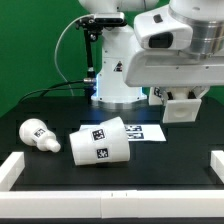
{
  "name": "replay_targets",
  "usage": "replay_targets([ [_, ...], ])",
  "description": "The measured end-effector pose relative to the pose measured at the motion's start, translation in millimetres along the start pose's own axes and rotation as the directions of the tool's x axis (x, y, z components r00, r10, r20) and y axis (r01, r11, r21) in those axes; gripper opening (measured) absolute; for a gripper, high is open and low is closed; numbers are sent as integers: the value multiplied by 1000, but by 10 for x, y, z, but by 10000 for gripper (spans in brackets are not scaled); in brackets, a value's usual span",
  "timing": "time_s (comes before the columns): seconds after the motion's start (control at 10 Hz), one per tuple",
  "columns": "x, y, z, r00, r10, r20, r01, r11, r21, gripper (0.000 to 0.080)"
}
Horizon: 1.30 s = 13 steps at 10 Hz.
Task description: Assemble lamp
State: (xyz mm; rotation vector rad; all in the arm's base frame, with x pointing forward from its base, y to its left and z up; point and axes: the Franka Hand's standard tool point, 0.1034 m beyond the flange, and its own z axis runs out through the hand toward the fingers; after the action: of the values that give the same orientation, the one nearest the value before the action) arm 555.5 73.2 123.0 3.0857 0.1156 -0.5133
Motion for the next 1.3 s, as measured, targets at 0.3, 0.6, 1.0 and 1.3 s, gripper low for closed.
replay_targets([
  [0.3,0,11,109,972,-13,-234,14,1000,4,302],
  [0.6,-131,17,379,973,-11,-230,11,1000,2,302],
  [1.0,-83,12,360,965,-19,-263,20,1000,1,302],
  [1.3,261,174,75,813,-154,-562,132,988,-80,302],
])
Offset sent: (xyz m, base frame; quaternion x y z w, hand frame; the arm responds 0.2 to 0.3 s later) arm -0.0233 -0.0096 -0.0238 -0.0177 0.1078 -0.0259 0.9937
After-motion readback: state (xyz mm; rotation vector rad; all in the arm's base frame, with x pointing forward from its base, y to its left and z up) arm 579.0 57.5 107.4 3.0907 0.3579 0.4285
